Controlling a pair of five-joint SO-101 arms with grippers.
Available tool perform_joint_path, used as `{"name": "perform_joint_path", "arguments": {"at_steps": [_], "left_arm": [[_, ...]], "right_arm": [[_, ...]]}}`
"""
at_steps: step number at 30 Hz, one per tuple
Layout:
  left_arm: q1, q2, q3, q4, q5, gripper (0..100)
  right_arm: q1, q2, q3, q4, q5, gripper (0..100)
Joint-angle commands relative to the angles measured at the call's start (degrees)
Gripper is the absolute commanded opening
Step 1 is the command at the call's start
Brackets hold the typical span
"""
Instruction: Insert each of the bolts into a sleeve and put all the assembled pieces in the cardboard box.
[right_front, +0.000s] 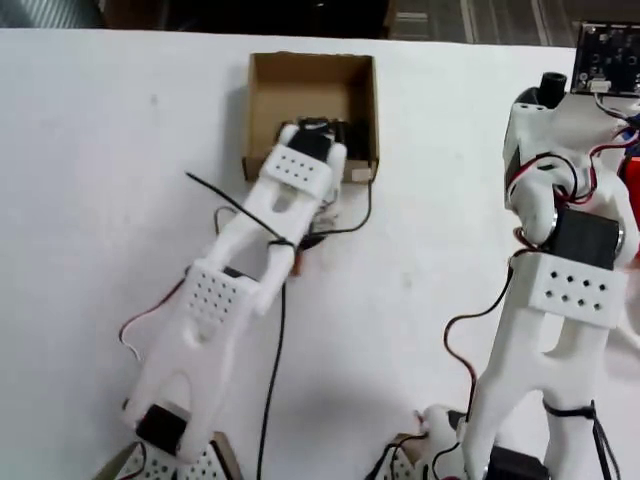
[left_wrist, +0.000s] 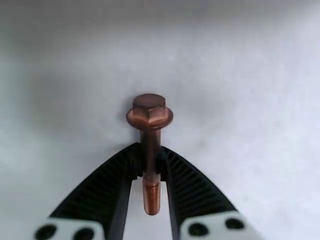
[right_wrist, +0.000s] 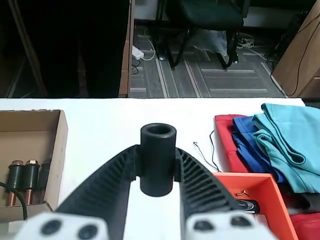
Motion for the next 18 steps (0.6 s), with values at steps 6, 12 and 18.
{"name": "perform_joint_path", "arguments": {"at_steps": [6, 12, 18], "left_arm": [[-0.4, -17.3, 24.3, 1.1, -23.0, 3], [-4.7, -19.5, 33.1, -5.1, -23.5, 3], [-11.3, -21.4, 32.7, -4.9, -23.5, 3]], "right_arm": [[0.0, -2.8, -0.4, -0.5, -0.4, 2.3], [0.0, -2.8, -0.4, -0.5, -0.4, 2.3], [-0.3, -2.8, -0.4, -0.5, -0.4, 2.3]]}}
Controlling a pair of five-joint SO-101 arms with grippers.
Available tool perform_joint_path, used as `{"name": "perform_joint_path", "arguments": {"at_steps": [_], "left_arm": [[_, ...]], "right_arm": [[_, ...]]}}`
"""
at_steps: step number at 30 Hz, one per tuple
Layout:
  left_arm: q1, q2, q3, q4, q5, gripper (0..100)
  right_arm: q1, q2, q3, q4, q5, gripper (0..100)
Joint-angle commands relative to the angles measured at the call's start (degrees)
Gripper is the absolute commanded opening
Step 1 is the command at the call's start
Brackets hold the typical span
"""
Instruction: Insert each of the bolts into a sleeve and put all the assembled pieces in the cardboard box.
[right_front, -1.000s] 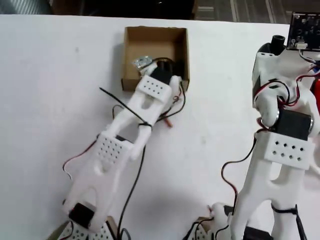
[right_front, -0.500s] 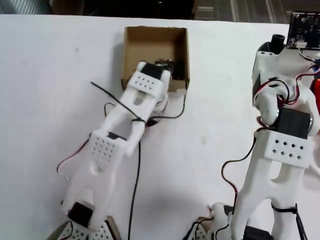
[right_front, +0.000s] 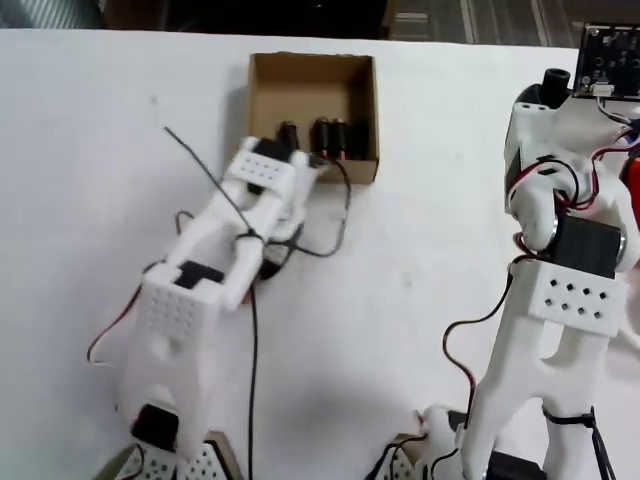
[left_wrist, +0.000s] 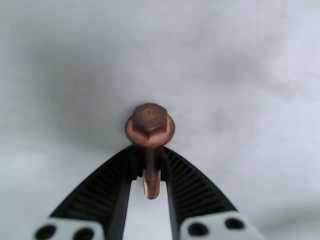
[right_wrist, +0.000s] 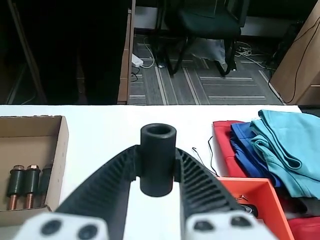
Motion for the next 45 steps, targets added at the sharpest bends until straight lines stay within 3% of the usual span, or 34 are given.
{"name": "perform_joint_path", "arguments": {"at_steps": [1, 5, 13, 23, 27, 32, 38, 45], "left_arm": [[-5.4, -6.1, 0.1, 1.8, -0.4, 3], [-10.9, -11.4, 0.4, 5.5, -0.5, 3], [-18.5, -22.9, 3.5, 5.2, -4.3, 3], [-23.1, -33.0, 34.2, -16.4, -4.6, 3], [-23.1, -34.5, 40.4, -23.4, -4.6, 4], [-23.1, -27.3, 38.0, -23.9, -4.5, 15], [-23.1, -16.3, 29.7, -17.7, -4.5, 14], [-23.1, -11.3, 21.6, -17.0, -4.5, 14]], "right_arm": [[-0.8, -1.7, -0.4, -0.5, -0.4, 2.3], [-3.1, -1.7, -0.4, 0.7, -0.4, 2.3], [-4.6, -1.7, 0.2, 1.0, -0.4, 2.3], [-4.6, -1.7, 0.2, 1.0, -0.4, 2.3], [-4.6, -1.7, 0.2, 1.0, -0.4, 2.3], [-4.6, -1.7, 0.2, 1.0, -0.4, 2.3], [-4.6, -2.2, 0.2, 1.1, -0.4, 2.3], [-4.5, -2.2, 0.2, 1.1, -0.4, 2.3]]}}
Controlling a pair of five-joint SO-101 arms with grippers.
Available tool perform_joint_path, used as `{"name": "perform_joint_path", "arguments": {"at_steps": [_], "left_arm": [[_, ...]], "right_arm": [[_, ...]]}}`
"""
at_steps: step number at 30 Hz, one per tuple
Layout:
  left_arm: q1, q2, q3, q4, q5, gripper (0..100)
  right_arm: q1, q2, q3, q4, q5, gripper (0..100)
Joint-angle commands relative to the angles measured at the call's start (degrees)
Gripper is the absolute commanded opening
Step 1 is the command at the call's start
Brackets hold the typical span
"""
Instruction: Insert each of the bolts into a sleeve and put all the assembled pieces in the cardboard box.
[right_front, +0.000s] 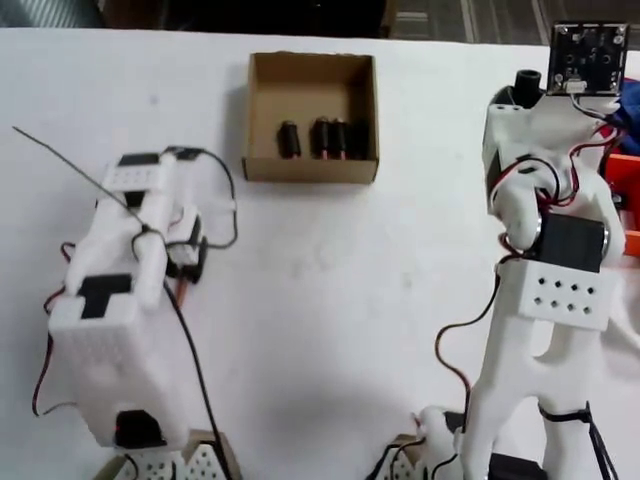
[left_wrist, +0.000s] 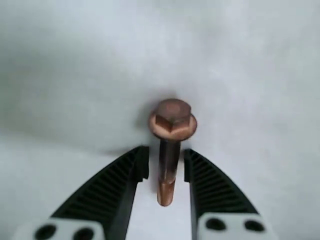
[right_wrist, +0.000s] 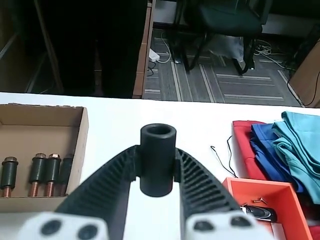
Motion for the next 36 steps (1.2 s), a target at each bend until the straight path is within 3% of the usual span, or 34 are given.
{"name": "perform_joint_path", "arguments": {"at_steps": [1, 14, 27, 36], "left_arm": [[0.0, 1.5, -5.1, -0.3, 0.0, 14], [0.1, 1.3, -8.0, 0.0, 0.0, 14], [0.0, 1.5, -15.1, 11.5, -0.1, 14], [0.4, 1.8, -13.8, 6.6, -0.1, 14]], "right_arm": [[-0.4, -2.2, -0.5, 0.0, -0.4, 2.3], [-0.5, -2.2, -0.5, 0.0, -0.4, 2.3], [-0.4, -2.2, -0.5, 0.0, -0.4, 2.3], [-0.5, -2.2, -0.5, 0.0, -0.4, 2.3]]}}
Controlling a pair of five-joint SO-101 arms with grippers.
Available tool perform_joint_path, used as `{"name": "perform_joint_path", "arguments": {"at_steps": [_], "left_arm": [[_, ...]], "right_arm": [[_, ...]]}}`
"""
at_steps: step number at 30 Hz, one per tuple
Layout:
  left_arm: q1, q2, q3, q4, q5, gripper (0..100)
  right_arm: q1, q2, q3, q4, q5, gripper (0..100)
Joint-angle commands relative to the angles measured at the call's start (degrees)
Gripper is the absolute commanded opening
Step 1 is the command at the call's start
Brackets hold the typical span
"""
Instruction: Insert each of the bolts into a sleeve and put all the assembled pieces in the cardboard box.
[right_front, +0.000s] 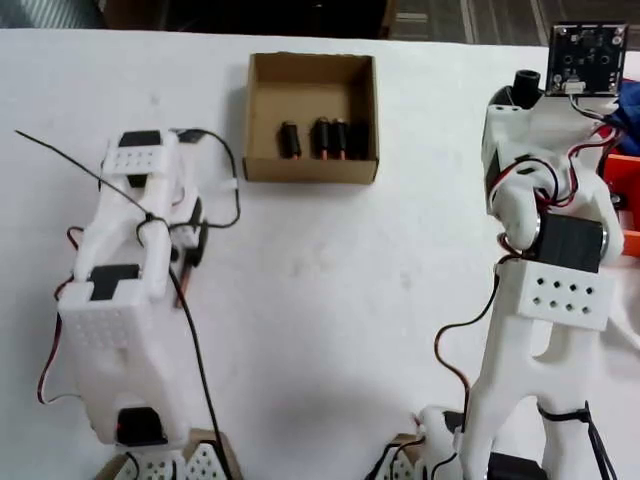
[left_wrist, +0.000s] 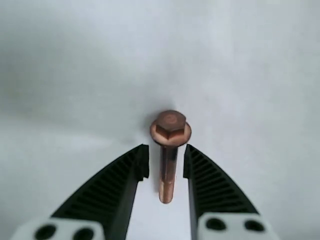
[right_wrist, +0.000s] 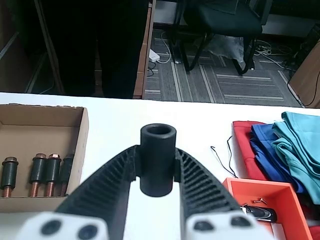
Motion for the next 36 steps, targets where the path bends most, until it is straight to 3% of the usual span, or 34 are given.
{"name": "perform_joint_path", "arguments": {"at_steps": [1, 17, 21, 27, 31, 36], "left_arm": [[-0.1, -0.3, -0.7, -1.9, -0.2, 14], [3.2, 7.6, -1.4, -2.2, -0.2, 14], [3.3, 7.6, -1.4, -2.1, -0.2, 2], [3.0, 7.2, -1.4, -0.2, -0.3, 3], [3.6, 1.5, -1.4, 3.0, -0.3, 3], [4.1, -17.3, -1.4, 8.1, -0.3, 3]], "right_arm": [[-0.5, -2.2, -0.5, 0.0, -0.4, 2.3], [-0.4, -2.2, -0.5, 0.0, -0.4, 2.3], [-0.3, -2.2, -0.5, 0.0, -0.4, 2.3], [-0.2, -2.2, -0.5, 0.0, -0.4, 2.3], [-0.3, -2.2, -0.5, 0.0, -0.4, 2.3], [-0.6, -2.2, -0.7, 0.7, -0.4, 2.3]]}}
